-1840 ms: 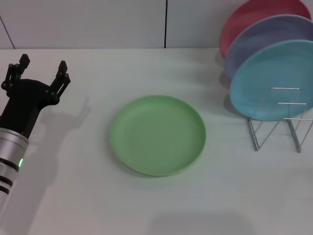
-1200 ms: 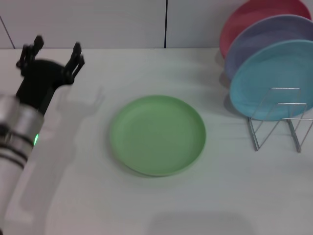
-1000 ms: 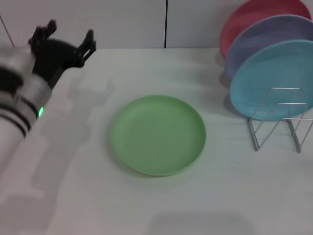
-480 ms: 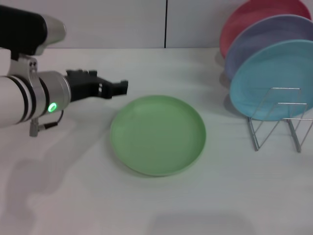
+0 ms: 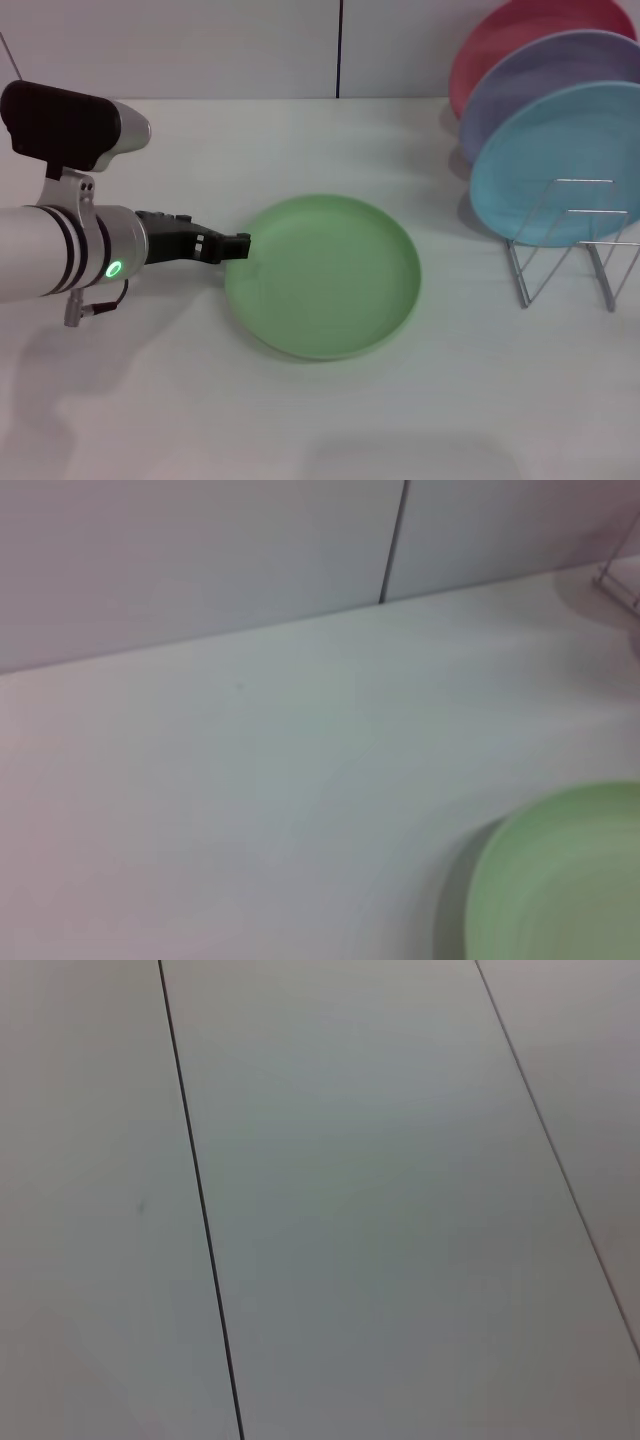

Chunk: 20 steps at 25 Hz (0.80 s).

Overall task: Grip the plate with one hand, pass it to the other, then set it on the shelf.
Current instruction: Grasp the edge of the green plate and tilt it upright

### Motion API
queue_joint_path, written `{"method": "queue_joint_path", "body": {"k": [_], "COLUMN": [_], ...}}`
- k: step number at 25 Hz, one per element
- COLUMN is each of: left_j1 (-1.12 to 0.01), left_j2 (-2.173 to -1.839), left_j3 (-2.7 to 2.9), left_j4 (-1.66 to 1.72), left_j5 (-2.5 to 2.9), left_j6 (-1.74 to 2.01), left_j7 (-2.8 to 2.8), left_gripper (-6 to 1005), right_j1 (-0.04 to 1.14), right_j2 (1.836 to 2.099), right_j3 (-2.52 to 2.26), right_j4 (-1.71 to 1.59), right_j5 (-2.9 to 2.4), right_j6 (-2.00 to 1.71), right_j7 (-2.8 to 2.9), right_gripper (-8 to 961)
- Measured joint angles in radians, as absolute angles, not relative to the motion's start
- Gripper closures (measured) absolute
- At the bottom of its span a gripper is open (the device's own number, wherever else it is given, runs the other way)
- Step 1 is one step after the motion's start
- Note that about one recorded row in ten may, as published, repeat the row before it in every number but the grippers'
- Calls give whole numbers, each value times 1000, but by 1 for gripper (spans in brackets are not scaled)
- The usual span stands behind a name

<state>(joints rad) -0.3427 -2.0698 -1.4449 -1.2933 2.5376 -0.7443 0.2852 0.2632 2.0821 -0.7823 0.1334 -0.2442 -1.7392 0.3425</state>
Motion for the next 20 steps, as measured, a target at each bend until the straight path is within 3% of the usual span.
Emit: {"method": "queue_joint_path", "body": {"k": [20], "left_j1": [-385], "left_j2": [-2071], "left_j3": [-1396], "left_j4": [-1200], "left_j5": [2530], "left_j6": [-761], "left_j7": [276], "left_gripper": [196], "right_j1": [249], "right_j2": [2086], "right_j3": [-782], "right_j4": [145], "right_j5": [-248], "right_j6": [-1763], "right_j7": [343], "right_gripper": [213]}}
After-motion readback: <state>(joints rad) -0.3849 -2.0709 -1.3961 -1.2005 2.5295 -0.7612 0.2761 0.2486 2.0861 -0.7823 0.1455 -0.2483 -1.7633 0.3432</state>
